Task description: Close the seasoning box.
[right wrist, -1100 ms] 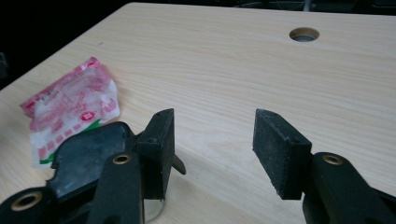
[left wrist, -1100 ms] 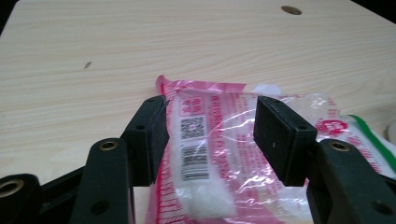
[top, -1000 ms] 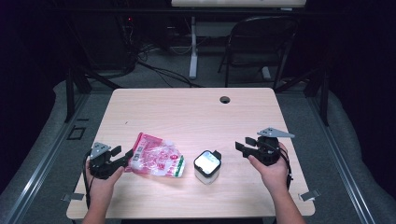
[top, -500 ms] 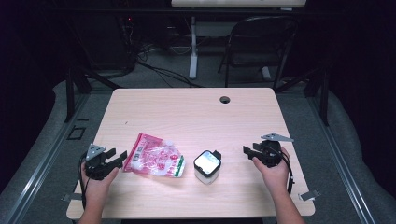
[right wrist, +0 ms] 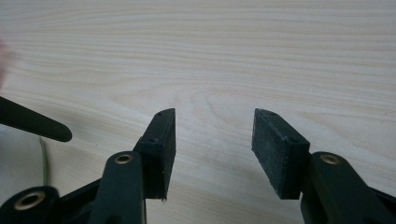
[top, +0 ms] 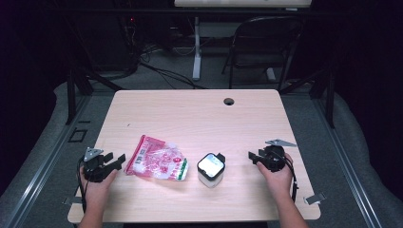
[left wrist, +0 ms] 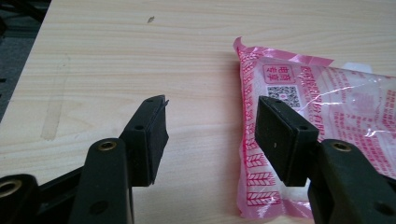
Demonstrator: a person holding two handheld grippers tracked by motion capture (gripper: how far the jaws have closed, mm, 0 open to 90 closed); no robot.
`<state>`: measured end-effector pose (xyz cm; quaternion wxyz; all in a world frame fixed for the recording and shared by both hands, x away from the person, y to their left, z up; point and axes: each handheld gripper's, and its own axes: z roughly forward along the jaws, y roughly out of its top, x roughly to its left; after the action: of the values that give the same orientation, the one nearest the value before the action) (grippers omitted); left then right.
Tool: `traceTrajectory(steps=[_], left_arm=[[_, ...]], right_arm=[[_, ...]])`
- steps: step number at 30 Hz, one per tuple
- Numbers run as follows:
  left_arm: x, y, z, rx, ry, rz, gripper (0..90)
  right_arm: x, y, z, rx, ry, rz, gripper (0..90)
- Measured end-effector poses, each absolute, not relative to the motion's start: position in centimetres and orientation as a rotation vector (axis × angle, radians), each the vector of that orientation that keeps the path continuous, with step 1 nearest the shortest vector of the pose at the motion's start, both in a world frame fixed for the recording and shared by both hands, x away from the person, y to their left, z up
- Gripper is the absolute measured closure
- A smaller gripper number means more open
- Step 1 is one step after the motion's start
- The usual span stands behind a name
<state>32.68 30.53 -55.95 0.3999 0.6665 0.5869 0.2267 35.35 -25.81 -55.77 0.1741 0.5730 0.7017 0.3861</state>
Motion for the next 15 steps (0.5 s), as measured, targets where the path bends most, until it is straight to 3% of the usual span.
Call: traceTrajectory(steps=[15], left_arm=[[33.06,30.95,-56.43,1.669,1.541,0.568,42.3]], right_arm=[[35.47,-25.60,-56.09,1.625,1.985,1.087,46.7]])
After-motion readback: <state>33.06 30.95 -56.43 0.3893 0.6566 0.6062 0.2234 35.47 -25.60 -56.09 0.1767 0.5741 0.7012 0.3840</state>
